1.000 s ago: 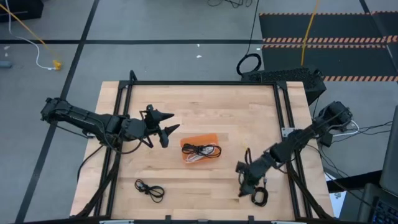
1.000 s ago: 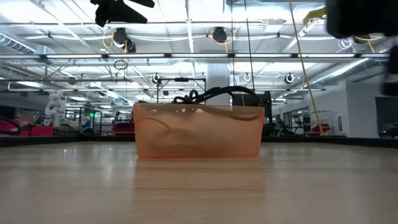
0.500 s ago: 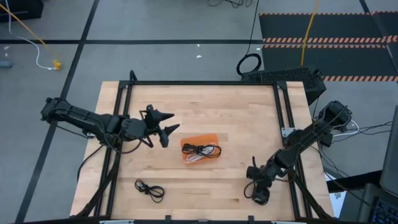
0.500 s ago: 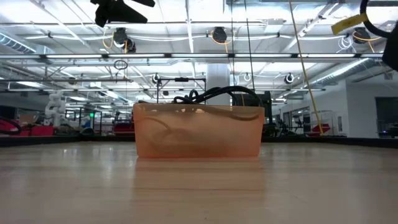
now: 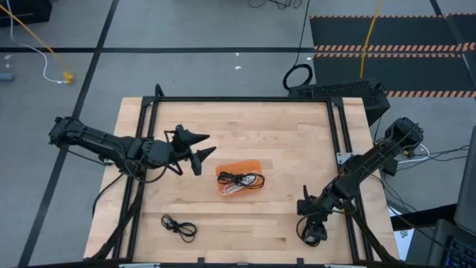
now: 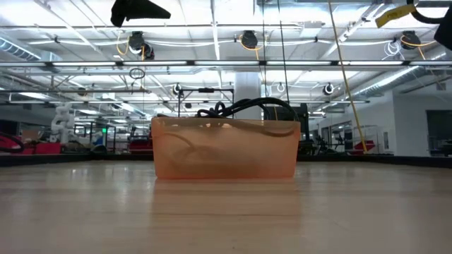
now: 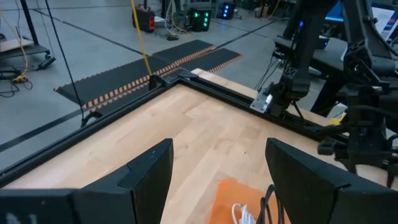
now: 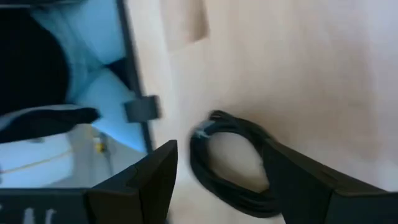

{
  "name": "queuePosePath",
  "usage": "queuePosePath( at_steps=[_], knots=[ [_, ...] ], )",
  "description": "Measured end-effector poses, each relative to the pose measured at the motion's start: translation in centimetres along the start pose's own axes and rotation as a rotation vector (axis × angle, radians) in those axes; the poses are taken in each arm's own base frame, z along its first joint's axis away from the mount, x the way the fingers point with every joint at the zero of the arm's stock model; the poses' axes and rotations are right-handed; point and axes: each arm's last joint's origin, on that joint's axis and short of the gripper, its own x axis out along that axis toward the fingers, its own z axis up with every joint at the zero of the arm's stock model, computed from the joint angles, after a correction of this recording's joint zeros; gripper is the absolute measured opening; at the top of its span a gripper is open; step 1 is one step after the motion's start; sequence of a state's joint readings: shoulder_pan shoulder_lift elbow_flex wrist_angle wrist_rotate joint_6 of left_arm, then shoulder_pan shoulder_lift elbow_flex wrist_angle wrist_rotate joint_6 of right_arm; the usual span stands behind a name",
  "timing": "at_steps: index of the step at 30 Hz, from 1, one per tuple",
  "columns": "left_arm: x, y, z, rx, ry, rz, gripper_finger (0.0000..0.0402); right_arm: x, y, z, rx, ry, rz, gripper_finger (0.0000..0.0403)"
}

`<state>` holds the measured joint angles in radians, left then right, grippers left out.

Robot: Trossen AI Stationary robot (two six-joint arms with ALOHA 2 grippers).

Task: Pick and place USB-C Cables
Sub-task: Put the black charger cable into the orange bin

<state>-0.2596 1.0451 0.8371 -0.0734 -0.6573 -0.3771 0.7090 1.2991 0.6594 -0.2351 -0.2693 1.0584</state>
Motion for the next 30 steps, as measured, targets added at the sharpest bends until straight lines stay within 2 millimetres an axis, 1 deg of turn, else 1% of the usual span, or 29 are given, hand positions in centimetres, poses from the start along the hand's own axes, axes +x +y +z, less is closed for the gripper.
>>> queuePosePath(
  at_steps=[4, 9, 14, 21, 25, 30],
  knots=[
    [0.0, 0.0, 0.0, -0.001, 0.001, 0.002, 0.0257, -0.1, -0.9, -0.3, -0.083, -0.003, -0.114, 0.0226],
    [0.0, 0.0, 0.0, -0.008, 0.002, 0.003, 0.0257, 0.2, -1.3, -0.5, -0.148, 0.013, -0.166, 0.0226],
    [0.0, 0.0, 0.0, -0.015, 0.003, 0.004, 0.0257, 0.4, -1.1, -0.6, -0.207, -0.023, -0.18, 0.0226],
    [0.0, 0.0, 0.0, -0.029, 0.003, 0.004, 0.0257, 0.8, 0.0, -1.6, -0.236, -0.027, -0.13, 0.0226],
    [0.0, 0.0, 0.0, -0.042, 0.002, 0.005, 0.0257, 1.2, 0.1, -2.2, -0.3, -0.057, -0.176, 0.0226],
    [0.0, 0.0, 0.0, -0.045, 0.001, 0.006, 0.0257, 2.4, -0.3, -2.6, -0.376, -0.036, -0.241, 0.0226]
  ],
)
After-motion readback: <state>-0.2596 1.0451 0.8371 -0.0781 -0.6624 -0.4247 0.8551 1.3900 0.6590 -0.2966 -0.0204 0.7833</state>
